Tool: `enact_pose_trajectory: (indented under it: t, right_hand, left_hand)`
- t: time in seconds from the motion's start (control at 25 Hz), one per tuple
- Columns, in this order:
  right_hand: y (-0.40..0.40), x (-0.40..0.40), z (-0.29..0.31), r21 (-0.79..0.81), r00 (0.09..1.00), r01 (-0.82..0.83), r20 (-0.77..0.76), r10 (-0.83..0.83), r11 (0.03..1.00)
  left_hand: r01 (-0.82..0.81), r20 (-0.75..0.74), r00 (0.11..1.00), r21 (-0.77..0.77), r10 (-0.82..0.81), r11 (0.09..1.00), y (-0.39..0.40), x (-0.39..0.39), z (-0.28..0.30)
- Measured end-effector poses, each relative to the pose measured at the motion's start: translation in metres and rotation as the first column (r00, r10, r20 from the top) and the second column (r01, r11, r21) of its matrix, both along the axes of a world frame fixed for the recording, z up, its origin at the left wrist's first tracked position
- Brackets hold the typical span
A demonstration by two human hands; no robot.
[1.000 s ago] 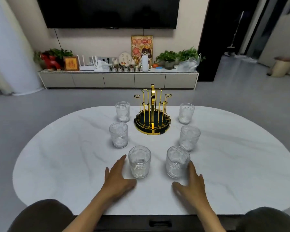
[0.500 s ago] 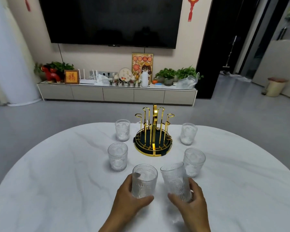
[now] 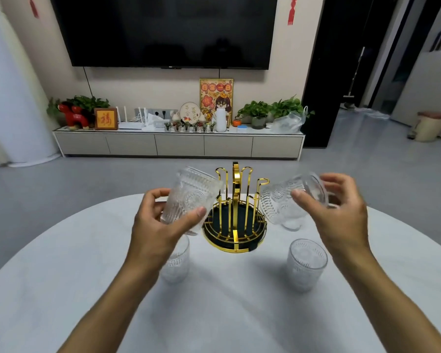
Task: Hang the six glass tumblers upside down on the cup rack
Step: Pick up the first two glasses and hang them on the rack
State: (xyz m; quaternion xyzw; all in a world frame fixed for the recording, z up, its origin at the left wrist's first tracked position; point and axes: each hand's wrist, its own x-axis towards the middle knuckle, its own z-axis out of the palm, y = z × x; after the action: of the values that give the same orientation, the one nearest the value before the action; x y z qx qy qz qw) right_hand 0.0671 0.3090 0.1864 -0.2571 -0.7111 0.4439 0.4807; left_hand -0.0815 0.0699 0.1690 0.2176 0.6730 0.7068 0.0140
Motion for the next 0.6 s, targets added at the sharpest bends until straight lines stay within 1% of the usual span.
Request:
enact_pose_trajectory:
  t: [0.08, 0.12, 0.2, 0.4, 0.6]
  right_hand:
    - [0.013, -0.024, 0.008, 0.193, 0.987, -0.027, 0.158, -0.004, 0.981]
    - [0.018, -0.036, 0.009, 0.264, 0.976, -0.049, 0.219, -0.01, 0.963]
    - [0.024, -0.058, 0.004, 0.352, 0.949, -0.094, 0.315, -0.024, 0.931]
    - [0.027, -0.092, -0.021, 0.369, 0.872, -0.219, 0.49, 0.012, 0.903]
    - [0.021, -0.099, -0.043, 0.375, 0.818, -0.267, 0.575, 0.003, 0.888]
  left_hand:
    - [-0.029, 0.032, 0.999, 0.056, 0.027, 0.998, 0.001, -0.007, -0.005]
    - [-0.04, 0.049, 0.998, 0.071, 0.037, 0.997, 0.002, -0.007, -0.01]
    - [-0.058, 0.074, 0.996, 0.076, 0.053, 0.995, 0.002, -0.008, -0.021]
    - [-0.078, 0.115, 0.991, 0.066, 0.07, 0.995, -0.001, -0.007, -0.038]
    - [-0.067, 0.116, 0.991, 0.041, 0.062, 0.997, -0.003, -0.006, -0.042]
